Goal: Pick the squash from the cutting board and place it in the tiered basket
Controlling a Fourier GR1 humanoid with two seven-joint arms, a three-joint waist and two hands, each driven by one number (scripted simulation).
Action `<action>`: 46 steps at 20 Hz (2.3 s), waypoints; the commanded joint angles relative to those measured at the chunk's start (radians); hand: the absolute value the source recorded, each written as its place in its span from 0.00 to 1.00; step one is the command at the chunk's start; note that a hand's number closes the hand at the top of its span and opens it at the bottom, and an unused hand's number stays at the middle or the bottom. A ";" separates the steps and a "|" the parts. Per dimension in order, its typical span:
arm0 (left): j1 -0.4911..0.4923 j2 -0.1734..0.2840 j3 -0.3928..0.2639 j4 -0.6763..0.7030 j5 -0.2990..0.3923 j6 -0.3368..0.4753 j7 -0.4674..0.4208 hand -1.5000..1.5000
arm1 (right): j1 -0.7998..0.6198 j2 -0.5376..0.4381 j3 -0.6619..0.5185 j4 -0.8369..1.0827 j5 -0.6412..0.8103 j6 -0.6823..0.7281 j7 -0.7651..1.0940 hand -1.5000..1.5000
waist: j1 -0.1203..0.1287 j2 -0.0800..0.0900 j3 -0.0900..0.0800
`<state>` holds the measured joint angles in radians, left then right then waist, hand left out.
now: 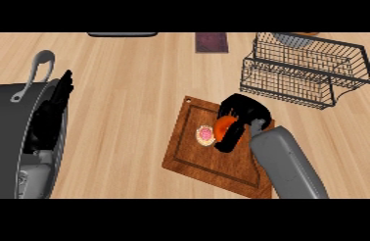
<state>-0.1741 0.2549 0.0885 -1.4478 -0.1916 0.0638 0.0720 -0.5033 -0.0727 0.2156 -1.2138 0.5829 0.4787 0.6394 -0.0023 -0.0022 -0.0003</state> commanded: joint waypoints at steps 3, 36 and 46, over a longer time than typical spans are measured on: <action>-0.050 -0.003 -0.006 0.012 0.005 -0.015 0.028 0.50 | -0.103 0.070 0.103 -0.045 0.028 -0.332 0.187 1.00 | 0.025 0.003 0.000; 0.040 -0.019 0.012 -0.016 -0.010 -0.012 -0.016 0.50 | -0.617 -0.098 -0.074 0.058 0.444 -0.538 0.298 1.00 | 0.009 0.004 0.000; 0.021 -0.022 0.016 -0.007 -0.010 -0.016 -0.031 0.50 | -0.563 -0.263 -0.009 0.185 0.622 -0.443 0.275 1.00 | 0.005 0.002 0.000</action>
<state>-0.1656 0.2389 0.0998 -1.4611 -0.2034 0.0448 0.0626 -1.0896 -0.2776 0.2013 -1.0598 1.1619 -0.0042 0.9282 0.0044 0.0014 0.0014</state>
